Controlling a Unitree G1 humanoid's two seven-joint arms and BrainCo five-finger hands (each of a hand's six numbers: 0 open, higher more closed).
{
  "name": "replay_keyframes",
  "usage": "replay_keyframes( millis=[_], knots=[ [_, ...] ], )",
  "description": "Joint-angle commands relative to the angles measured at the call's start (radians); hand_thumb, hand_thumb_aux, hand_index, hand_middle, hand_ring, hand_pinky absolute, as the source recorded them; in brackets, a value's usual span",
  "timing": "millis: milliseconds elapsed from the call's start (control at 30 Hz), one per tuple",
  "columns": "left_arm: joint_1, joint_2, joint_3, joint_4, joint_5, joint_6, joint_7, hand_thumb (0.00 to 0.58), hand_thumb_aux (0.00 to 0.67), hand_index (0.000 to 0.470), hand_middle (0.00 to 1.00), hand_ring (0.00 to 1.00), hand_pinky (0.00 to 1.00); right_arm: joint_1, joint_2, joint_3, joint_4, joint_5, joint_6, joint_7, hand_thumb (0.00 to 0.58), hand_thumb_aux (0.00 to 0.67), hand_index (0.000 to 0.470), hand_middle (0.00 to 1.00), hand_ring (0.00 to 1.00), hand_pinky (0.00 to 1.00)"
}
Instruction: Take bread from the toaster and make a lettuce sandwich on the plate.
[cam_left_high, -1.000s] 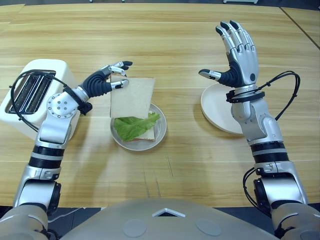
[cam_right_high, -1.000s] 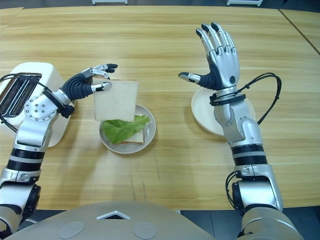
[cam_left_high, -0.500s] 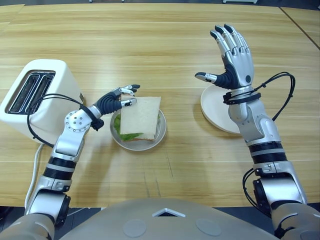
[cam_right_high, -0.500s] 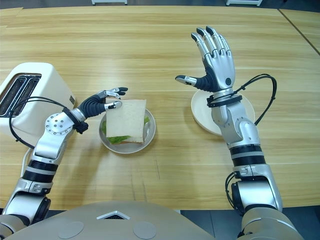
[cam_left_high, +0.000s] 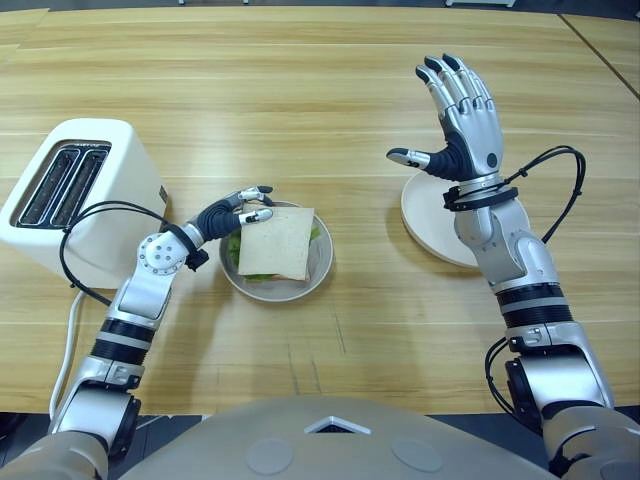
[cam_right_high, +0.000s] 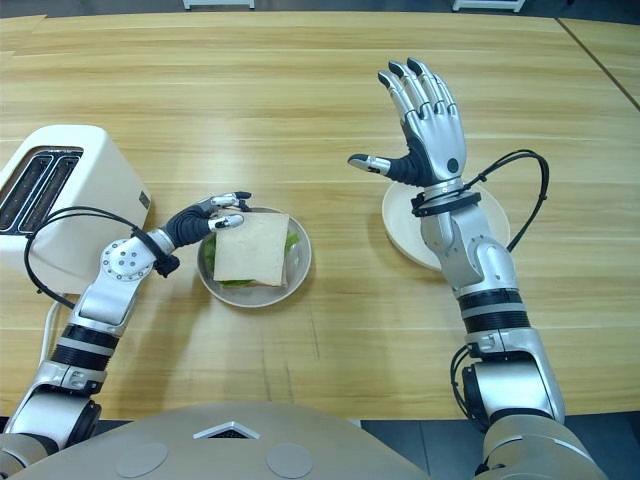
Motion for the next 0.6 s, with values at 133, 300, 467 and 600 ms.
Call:
replay_keyframes(
  millis=[133, 300, 467, 600],
  knots=[
    [-0.035, -0.004, 0.015, 0.016, 0.053, -0.027, 0.069, 0.0, 0.0, 0.0, 0.0, 0.0, 0.0, 0.001, 0.003, 0.013, 0.016, -0.003, -0.009, 0.0, 0.0, 0.0, 0.0, 0.0, 0.0, 0.0],
    [-0.064, -0.008, 0.118, -0.16, 0.083, -0.077, 0.216, 0.0, 0.0, 0.0, 0.0, 0.0, 0.0, 0.004, 0.001, 0.019, 0.018, -0.003, -0.018, 0.003, 0.0, 0.0, 0.0, 0.0, 0.0, 0.0],
    [-0.014, 0.03, 0.287, -0.554, -0.041, -0.094, 0.227, 0.337, 0.236, 0.166, 0.18, 0.18, 0.18, 0.052, -0.02, 0.055, -0.035, 0.071, -0.128, 0.101, 0.0, 0.0, 0.0, 0.0, 0.0, 0.0],
    [0.244, 0.195, 0.328, -0.69, -0.156, -0.097, -0.003, 0.58, 0.67, 0.47, 1.0, 1.0, 1.0, 0.175, -0.071, 0.098, -0.124, 0.277, -0.22, 0.368, 0.58, 0.67, 0.47, 1.0, 1.0, 1.0]
  ],
)
